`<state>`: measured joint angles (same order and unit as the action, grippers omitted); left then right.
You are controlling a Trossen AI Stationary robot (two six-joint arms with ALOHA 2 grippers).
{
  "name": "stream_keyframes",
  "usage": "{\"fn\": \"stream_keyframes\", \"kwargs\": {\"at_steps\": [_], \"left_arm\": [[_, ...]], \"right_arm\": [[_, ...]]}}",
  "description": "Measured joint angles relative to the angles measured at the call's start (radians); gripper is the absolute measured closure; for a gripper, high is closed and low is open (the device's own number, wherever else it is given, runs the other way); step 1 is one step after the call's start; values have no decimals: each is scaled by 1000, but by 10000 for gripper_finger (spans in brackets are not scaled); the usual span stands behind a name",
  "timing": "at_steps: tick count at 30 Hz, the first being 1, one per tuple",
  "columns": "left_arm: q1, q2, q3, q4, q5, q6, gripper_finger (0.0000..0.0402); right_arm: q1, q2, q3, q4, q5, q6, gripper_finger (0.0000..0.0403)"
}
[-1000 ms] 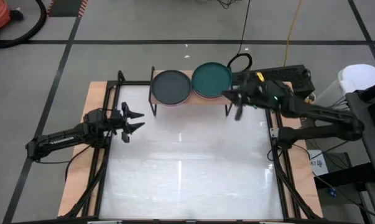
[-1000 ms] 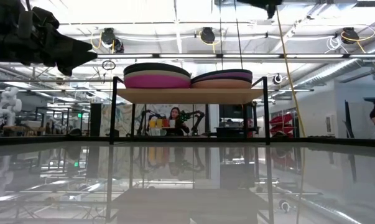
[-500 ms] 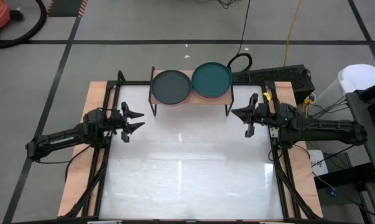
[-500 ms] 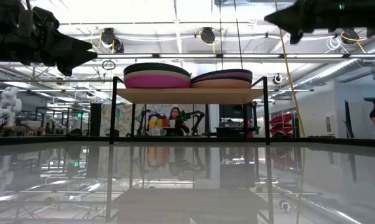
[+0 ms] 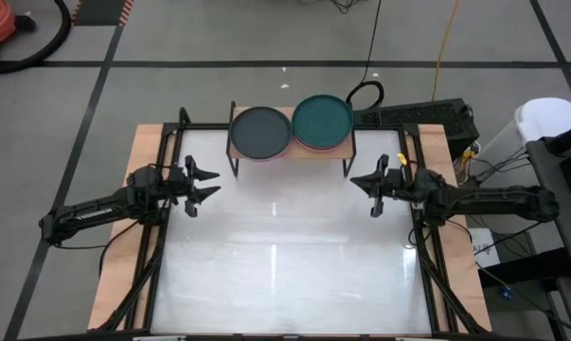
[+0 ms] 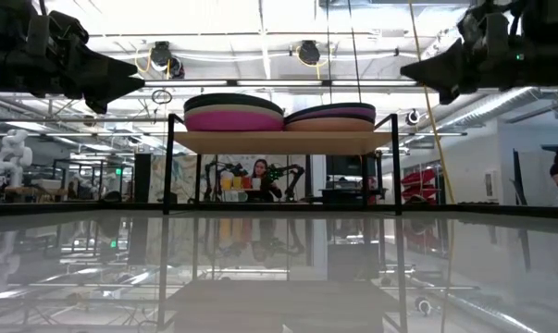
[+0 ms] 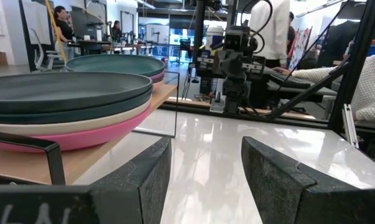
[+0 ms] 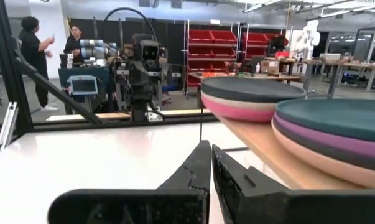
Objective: Place and stack plates onto a shelf
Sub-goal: Return to Home Position
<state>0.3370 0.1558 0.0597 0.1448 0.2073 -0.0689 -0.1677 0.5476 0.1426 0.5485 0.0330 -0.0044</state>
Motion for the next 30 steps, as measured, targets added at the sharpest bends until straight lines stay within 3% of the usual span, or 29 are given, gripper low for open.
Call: {"fn": "stream_keyframes", "kwargs": {"at_steps": [6,12,19,30], "left_arm": [[0,0,0,-20,0,0,201],[0,0,0,-62,0,-8,201],[0,0,0,-66,0,2,201],[0,0,0,-7,-1,45,201]], "right_arm": [[0,0,-13,-44,47,46,403],[-1,-39,27,-281,74,45,403],[-1,-170,40,-491,71,-3,403],[0,-350,40,-563,-12,-45,403]]}}
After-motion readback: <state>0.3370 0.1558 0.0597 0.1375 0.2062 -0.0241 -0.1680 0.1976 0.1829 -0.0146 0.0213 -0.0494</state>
